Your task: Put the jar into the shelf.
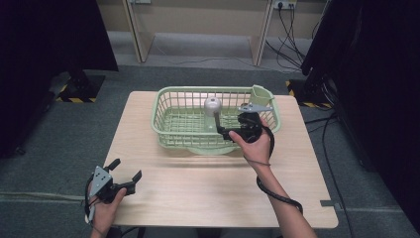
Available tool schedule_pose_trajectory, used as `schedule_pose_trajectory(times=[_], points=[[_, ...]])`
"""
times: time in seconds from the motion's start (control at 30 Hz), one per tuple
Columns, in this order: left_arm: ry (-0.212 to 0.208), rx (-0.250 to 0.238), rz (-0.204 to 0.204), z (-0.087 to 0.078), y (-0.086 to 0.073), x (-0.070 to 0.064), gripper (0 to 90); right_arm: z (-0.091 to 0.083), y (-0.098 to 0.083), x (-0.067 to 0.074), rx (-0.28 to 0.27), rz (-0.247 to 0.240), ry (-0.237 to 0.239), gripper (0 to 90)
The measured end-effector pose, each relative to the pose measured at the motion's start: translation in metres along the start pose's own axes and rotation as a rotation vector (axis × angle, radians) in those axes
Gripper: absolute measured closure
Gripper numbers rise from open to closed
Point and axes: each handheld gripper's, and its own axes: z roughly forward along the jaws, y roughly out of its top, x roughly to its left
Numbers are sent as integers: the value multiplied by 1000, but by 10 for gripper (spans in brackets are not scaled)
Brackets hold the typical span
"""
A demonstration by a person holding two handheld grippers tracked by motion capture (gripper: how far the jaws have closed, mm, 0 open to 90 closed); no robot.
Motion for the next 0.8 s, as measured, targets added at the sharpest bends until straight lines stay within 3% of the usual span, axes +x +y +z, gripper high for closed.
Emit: schedule_pose_trajectory(times=[0.8], points=[[2, 1, 1, 0, 0, 0, 37, -23, -26, 1, -8, -19, -1, 44]])
